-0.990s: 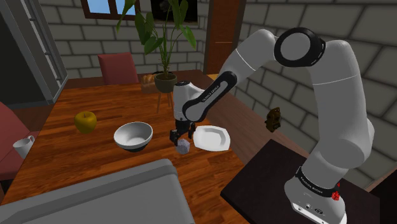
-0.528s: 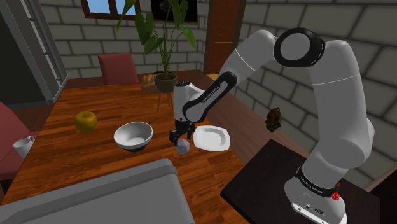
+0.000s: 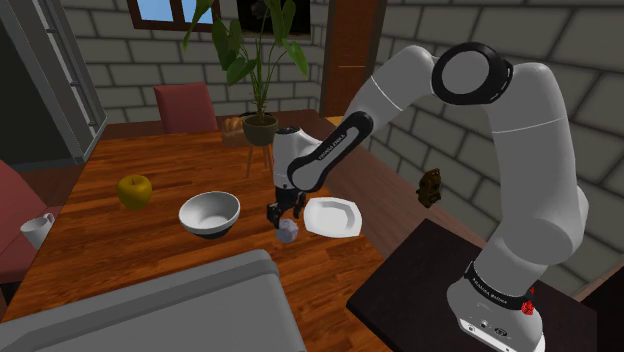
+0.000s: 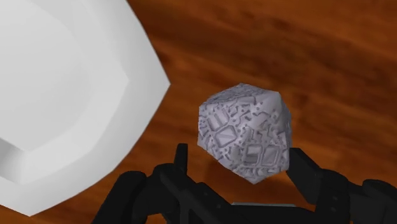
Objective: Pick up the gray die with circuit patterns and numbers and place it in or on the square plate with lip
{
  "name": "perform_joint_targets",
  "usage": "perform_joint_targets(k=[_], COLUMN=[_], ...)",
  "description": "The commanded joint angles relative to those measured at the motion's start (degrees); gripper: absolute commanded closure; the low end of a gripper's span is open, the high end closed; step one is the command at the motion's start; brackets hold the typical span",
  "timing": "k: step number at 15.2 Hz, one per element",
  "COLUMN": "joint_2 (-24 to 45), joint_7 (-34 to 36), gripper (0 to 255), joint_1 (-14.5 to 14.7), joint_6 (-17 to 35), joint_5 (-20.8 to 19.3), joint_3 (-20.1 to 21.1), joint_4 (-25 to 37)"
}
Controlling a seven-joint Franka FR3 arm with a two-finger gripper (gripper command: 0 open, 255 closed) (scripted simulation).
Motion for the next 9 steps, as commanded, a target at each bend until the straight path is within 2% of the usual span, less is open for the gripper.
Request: perform_joint_targets(k=[1, 9], joint_2=[-0.03, -5.00], joint_7=[0.19, -1.37], gripper=[255, 255], joint_1=[-0.21, -1.46], joint_6=[-2.01, -6.15], joint_5=[0.11, 2.69], joint_3=[-0.49, 1.24], joint_4=[-0.57, -1.15])
